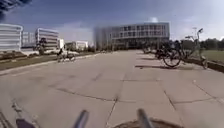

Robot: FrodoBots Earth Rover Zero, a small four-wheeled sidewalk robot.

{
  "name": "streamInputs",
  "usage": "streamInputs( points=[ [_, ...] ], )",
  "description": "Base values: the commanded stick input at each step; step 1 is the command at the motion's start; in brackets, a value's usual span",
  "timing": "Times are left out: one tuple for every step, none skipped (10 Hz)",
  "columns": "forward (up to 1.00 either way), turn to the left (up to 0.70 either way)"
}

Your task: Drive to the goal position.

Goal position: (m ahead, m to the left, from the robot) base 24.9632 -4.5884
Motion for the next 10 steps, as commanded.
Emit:
streamInputs(
  points=[
    [0.70,0.00],
    [0.70,0.00],
    [0.70,0.00],
    [0.70,0.00],
    [0.70,0.00],
    [0.70,0.00],
    [0.70,0.00],
    [0.70,0.00],
    [0.70,0.00],
    [0.70,0.00]
  ],
)
